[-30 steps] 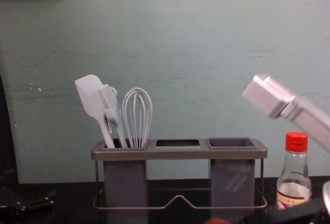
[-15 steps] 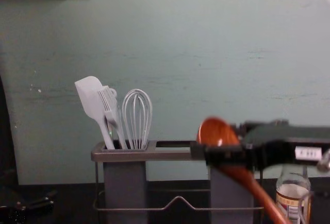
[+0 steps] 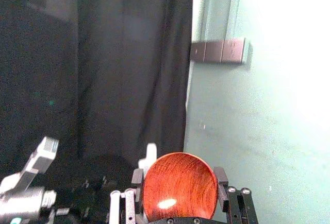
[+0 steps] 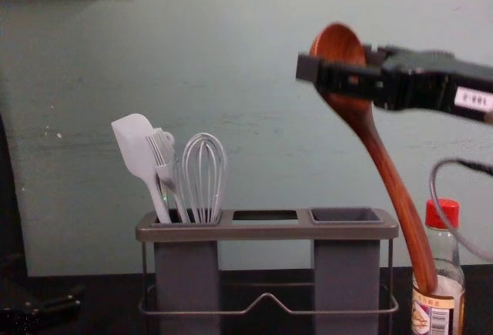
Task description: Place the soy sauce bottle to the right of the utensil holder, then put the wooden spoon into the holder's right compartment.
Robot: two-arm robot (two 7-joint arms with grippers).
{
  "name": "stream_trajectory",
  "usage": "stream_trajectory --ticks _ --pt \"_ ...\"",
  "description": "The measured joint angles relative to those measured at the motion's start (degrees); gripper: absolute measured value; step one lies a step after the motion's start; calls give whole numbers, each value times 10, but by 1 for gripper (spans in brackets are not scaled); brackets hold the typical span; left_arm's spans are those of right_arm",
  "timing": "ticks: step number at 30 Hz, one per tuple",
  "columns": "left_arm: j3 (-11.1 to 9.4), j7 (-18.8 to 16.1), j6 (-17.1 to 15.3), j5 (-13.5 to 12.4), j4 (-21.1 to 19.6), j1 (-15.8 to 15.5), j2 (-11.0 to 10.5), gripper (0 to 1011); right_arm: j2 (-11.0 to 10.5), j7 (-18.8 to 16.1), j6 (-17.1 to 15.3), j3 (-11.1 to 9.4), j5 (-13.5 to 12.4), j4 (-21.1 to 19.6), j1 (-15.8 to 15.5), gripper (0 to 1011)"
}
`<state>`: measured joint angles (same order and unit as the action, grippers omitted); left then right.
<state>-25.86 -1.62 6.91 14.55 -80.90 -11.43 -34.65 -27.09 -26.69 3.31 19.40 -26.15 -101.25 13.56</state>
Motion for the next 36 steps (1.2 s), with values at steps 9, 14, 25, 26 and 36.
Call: stream_trajectory --ticks 9,14,25,26,36 --pt "0 0 0 0 0 0 0 1005 29 -14 25 1 -13 54 64 837" --pt "0 0 0 0 0 0 0 1005 42 -14 27 7 -11 82 96 837" --pt "0 0 0 0 0 0 0 1005 76 -5 28 22 9 162 160 837" --pt "0 0 0 0 0 0 0 1005 78 -5 28 24 10 168 164 837" --pt "0 0 0 0 0 0 0 1005 104 -11 33 34 21 236 205 837"
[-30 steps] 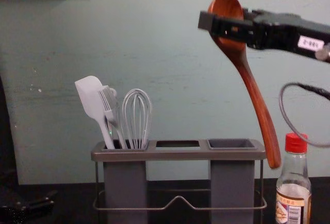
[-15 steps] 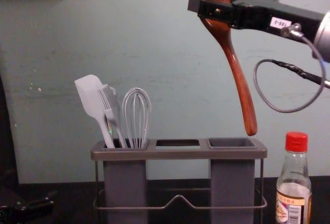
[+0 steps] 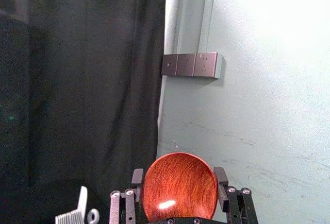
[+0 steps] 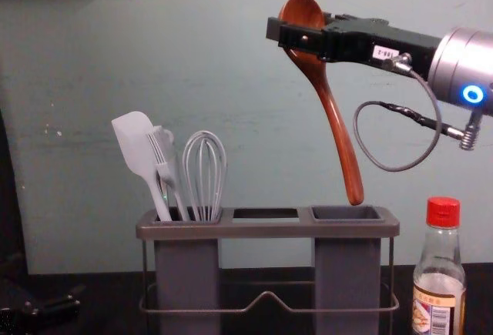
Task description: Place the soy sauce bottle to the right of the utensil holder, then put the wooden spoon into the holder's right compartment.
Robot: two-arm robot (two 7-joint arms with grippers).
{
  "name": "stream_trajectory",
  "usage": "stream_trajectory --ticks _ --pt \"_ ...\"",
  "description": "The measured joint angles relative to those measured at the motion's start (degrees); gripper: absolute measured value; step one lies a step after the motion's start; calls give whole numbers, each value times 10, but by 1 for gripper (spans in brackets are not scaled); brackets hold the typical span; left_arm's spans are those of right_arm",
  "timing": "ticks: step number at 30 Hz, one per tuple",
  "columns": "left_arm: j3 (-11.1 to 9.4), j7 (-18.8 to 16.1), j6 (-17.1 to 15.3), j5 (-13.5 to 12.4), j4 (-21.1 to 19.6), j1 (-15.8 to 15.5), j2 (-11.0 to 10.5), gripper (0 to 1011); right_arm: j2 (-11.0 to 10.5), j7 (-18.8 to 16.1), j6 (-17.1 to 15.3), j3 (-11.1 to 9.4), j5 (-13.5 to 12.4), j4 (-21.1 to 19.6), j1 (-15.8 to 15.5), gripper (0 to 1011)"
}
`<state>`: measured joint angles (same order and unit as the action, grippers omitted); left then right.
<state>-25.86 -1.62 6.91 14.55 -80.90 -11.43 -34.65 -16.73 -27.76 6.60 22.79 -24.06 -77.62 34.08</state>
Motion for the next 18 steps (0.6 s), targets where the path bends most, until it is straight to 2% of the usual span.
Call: stream_trajectory --ticks 7,18 --pt "0 0 0 0 0 0 0 1005 11 -6 5 4 6 32 14 837" --pt "0 0 0 0 0 0 0 1005 20 -12 10 6 10 61 20 837"
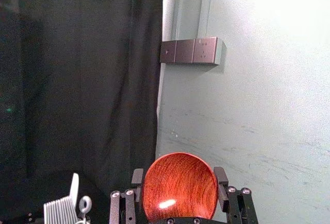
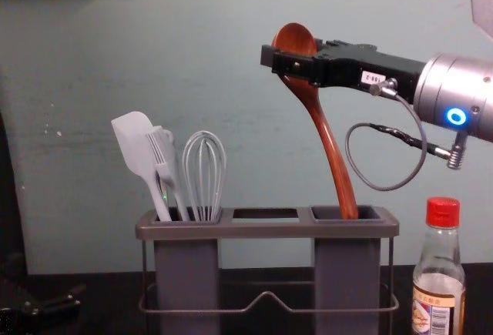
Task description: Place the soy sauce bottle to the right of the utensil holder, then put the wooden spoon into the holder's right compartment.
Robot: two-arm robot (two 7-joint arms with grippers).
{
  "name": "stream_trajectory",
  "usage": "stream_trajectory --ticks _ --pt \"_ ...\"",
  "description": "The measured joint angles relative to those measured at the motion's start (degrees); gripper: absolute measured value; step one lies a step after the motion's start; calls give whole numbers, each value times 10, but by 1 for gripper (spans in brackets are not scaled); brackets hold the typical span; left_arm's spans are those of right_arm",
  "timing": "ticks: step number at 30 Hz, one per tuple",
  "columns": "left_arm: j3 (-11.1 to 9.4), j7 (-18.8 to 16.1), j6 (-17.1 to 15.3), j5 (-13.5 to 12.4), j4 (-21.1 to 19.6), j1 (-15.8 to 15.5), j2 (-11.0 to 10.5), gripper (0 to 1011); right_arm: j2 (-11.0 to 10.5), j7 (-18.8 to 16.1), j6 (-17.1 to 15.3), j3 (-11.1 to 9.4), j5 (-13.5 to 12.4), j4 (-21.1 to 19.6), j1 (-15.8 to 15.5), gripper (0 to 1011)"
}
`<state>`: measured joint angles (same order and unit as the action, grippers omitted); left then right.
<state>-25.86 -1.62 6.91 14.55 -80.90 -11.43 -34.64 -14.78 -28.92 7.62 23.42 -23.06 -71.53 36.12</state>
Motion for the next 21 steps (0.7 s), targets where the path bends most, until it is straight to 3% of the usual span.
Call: stream_trajectory --ticks 12,21 --pt "0 0 0 0 0 0 0 1005 0 -1 0 1 3 7 -8 837" --pt "0 0 0 0 0 0 0 1005 -16 -1 -32 -3 -2 -19 -26 837"
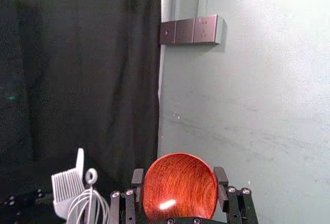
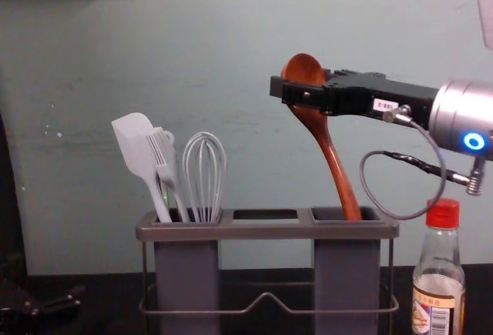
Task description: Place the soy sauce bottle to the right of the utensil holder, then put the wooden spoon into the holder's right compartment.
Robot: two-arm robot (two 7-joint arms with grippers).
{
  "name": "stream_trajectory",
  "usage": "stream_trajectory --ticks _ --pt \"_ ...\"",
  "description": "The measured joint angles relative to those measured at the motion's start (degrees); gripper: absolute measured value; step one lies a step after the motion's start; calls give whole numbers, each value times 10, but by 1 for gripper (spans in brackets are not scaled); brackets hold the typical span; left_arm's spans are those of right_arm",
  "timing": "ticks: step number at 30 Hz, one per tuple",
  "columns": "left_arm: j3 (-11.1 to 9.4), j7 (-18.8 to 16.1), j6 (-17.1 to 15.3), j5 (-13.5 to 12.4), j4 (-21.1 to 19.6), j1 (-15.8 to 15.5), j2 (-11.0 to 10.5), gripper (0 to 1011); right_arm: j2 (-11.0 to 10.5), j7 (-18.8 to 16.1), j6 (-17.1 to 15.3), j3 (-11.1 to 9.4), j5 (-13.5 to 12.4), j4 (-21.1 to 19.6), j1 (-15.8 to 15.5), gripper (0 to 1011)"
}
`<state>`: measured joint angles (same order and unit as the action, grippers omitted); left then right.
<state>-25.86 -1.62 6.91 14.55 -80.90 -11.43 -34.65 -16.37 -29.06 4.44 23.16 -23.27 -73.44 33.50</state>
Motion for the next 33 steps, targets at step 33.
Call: stream_trajectory --ticks 33 --pt "0 0 0 0 0 0 0 1005 -87 30 -156 3 -59 -126 -54 837"
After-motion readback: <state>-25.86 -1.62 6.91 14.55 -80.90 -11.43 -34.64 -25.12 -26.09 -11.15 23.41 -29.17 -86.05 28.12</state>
